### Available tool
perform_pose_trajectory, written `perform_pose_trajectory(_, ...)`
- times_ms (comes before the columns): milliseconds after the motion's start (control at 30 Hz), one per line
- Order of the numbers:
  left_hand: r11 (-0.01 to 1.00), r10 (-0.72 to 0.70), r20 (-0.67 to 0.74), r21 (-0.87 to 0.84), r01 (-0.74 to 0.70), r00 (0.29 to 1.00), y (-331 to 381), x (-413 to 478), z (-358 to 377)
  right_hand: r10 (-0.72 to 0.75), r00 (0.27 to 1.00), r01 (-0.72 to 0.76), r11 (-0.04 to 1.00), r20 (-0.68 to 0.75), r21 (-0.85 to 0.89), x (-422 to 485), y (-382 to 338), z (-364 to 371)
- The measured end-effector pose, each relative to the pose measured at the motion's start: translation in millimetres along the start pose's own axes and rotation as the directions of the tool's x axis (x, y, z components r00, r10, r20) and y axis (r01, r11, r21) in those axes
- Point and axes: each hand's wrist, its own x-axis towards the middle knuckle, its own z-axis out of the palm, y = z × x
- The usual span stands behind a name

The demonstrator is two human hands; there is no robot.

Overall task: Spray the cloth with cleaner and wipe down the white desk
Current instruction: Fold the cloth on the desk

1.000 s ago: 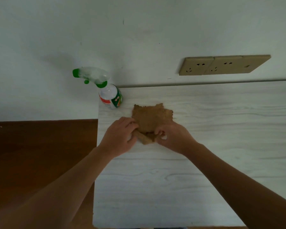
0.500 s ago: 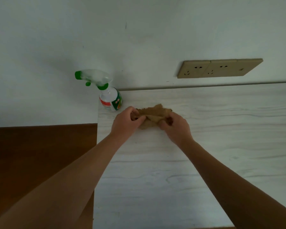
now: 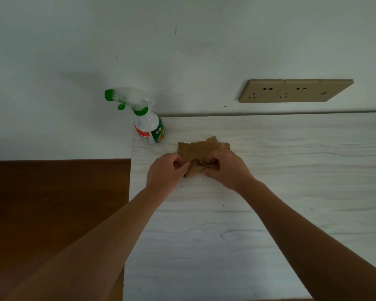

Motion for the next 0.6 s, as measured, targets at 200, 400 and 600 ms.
perform_pose_trajectory(200, 0.97, 0.136, 0.119, 0.186, -0.156, 0.984, 2.7, -1.2, -6.1, -0.031, 0.986, 0.034, 0.999, 0.163, -0.018, 14.1, 4.0, -33.2)
perform_pose_trajectory(400, 0.983, 0.083, 0.112, 0.153, -0.099, 0.99, -3.4, -2.4, -7.1, -0.101, 0.994, 0.104, 0.991, 0.034, -0.09, 49.2, -22.4, -32.2)
perform_pose_trajectory(600, 0.968, 0.086, -0.032, 0.241, -0.076, 0.996, -31.7, -9.9, -29.1, -0.061, 0.998, 0.055, 0.983, -0.027, -0.175, 45.4, -15.5, -9.2)
